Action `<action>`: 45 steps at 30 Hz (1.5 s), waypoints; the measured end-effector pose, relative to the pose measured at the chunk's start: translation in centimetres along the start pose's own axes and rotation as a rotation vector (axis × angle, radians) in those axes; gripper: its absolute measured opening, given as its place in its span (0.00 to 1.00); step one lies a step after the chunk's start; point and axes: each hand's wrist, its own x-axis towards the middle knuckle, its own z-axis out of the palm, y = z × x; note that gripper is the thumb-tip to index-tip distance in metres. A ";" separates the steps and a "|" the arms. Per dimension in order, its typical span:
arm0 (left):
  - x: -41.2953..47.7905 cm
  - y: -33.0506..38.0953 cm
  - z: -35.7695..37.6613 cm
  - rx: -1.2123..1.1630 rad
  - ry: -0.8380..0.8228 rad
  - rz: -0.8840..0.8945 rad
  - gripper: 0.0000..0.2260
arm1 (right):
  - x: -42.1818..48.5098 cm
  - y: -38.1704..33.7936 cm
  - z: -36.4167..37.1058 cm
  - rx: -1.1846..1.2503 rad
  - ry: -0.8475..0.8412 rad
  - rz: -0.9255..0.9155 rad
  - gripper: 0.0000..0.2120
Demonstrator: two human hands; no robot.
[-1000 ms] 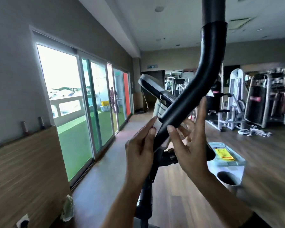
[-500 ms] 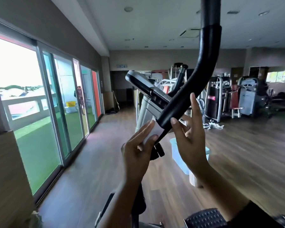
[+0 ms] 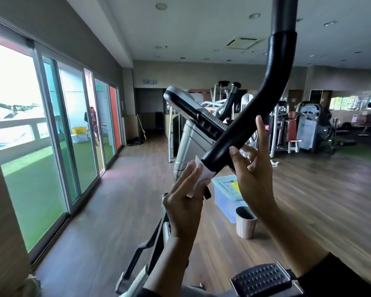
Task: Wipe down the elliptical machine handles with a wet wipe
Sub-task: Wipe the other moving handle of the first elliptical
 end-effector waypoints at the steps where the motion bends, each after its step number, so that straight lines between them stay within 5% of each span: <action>1: -0.4 -0.3 0.3 0.024 0.034 0.049 0.19 | 0.0 0.0 0.0 0.004 0.000 -0.001 0.34; 6: -1.3 -1.2 1.5 0.226 0.186 0.273 0.21 | 0.0 -0.3 -0.1 -0.028 -0.015 -0.009 0.33; 12: -1.4 -0.8 2.5 0.193 0.268 0.203 0.17 | 0.1 -0.7 -0.5 -0.075 -0.024 -0.001 0.34; 23: 4.3 4.4 2.4 0.170 -0.187 0.047 0.14 | 2.2 -1.4 -1.5 -0.012 0.063 -0.011 0.27; 29: 5.3 4.8 2.6 0.075 -0.237 -0.104 0.12 | 3.2 -1.3 -2.1 -0.046 0.056 -0.011 0.28; 36: 9.7 7.3 6.7 0.144 -0.389 -0.041 0.14 | 5.5 -1.7 -2.9 0.000 0.079 0.016 0.27; 45: 6.9 6.4 4.1 0.167 -0.280 -0.007 0.14 | 6.0 -1.2 -3.4 -0.027 0.071 0.011 0.28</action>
